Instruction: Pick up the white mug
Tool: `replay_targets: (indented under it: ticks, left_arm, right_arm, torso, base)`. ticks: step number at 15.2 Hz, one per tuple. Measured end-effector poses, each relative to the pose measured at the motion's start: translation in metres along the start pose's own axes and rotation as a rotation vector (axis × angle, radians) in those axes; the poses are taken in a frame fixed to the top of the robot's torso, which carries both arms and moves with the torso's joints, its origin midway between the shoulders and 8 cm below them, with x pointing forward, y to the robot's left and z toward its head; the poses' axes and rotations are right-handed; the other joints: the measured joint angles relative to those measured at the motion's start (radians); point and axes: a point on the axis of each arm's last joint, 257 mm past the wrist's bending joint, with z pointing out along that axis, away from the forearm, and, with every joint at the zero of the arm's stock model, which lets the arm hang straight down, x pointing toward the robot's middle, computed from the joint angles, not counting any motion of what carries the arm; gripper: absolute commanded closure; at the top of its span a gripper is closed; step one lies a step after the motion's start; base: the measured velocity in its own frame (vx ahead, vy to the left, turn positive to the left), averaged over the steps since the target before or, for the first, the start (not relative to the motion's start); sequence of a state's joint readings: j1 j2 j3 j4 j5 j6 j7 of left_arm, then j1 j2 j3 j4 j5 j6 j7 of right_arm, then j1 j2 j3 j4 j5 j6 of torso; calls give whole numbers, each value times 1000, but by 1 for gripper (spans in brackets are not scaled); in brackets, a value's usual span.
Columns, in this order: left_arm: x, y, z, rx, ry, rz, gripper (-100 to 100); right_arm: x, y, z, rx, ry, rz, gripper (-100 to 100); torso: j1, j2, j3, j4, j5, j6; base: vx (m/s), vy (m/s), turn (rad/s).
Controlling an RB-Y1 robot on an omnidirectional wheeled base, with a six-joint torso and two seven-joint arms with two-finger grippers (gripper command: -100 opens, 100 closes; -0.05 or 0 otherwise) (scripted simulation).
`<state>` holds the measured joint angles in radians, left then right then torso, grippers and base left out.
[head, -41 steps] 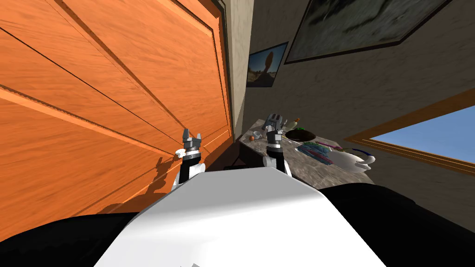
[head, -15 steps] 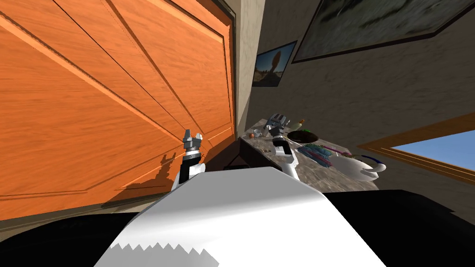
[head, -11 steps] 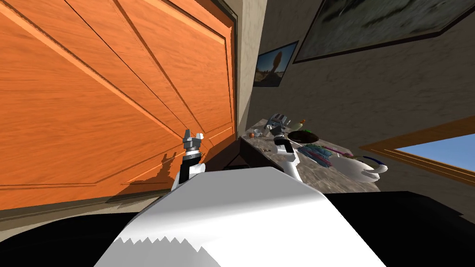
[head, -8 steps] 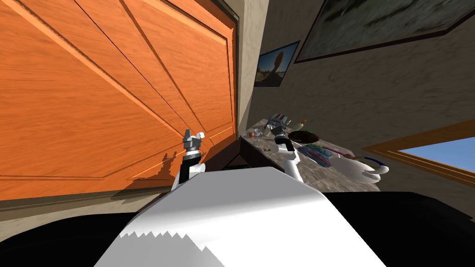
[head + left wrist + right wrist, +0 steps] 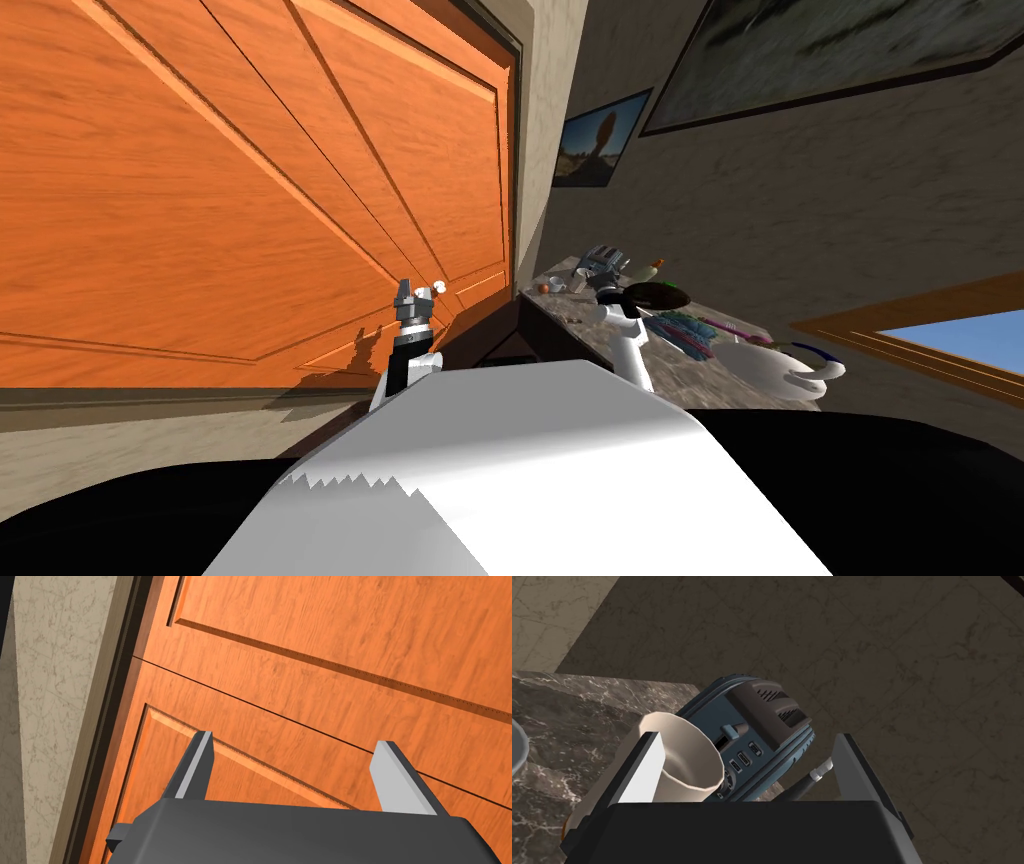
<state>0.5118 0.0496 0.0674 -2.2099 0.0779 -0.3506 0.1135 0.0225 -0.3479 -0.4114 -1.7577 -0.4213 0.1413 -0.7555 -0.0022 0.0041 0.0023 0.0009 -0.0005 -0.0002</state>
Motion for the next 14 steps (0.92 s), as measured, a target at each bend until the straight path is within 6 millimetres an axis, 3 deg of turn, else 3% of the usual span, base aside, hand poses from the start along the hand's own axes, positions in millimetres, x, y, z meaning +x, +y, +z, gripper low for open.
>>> replay_targets:
  ticks: [9, 14]
  left_arm:
    - [0, 0, 0, 0, 0, 0, 0]
    - [0, 0, 0, 0, 0, 0, 0]
  right_arm:
    - [-49, 9, 24, 27, -138, 309, -100]
    - [-72, 4, 32, 41, -211, 490, -100]
  torso:
    - [0, 0, 0, 0, 0, 0]
    - [0, -1, -1, 0, 0, 0]
  base:
    - [-60, -19, 73]
    - [-58, -15, 82]
